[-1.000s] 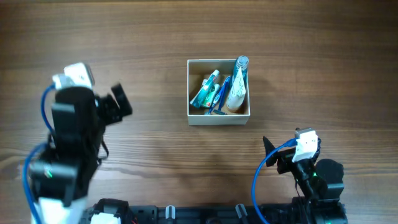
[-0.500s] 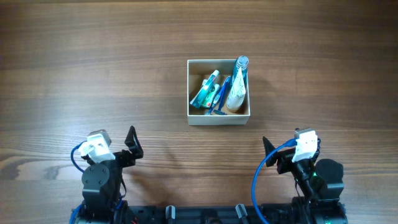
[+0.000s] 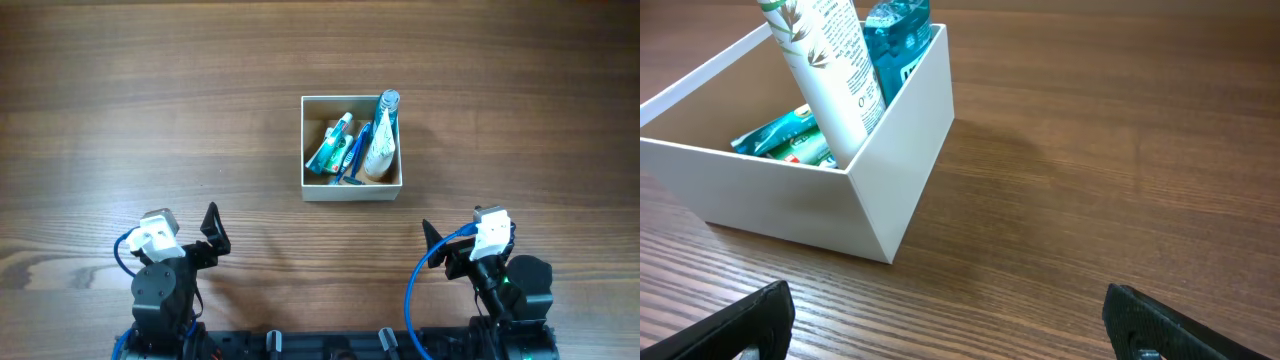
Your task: Pack container
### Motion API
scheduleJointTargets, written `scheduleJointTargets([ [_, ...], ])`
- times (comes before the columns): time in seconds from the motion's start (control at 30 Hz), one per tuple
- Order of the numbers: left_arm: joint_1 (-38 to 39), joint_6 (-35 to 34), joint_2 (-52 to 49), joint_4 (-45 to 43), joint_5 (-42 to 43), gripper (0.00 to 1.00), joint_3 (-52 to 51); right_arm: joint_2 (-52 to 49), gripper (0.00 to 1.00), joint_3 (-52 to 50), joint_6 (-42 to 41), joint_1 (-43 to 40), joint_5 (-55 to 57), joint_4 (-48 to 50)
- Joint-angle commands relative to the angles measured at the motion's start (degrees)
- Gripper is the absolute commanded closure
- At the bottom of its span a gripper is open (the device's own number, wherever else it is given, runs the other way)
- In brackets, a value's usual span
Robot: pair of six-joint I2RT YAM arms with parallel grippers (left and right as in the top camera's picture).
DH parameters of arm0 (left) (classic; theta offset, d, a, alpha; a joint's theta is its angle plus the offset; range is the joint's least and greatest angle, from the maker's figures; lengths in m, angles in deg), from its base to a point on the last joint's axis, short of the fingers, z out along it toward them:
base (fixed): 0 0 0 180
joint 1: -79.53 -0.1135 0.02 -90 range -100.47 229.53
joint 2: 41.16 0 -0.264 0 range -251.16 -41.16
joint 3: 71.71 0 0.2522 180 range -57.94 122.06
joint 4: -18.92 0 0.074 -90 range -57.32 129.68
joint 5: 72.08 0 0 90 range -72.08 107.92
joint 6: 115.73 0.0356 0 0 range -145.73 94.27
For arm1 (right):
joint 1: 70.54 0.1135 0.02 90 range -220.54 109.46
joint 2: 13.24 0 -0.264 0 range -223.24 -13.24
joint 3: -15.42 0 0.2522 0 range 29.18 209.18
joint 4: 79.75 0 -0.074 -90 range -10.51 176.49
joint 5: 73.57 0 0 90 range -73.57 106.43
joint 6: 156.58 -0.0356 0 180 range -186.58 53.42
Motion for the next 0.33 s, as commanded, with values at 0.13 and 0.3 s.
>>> scheduleJointTargets([
  [0.13, -0.37, 0.70, 0.68, -0.15, 0.96, 0.00, -0.68, 0.46, 0.00, -0.04, 0.98, 0.17, -0.74, 0.07],
  [0.3, -0.37, 0.70, 0.68, -0.15, 0.96, 0.00, -0.68, 0.46, 0.00, -0.04, 0.96, 0.17, -0.74, 0.07],
])
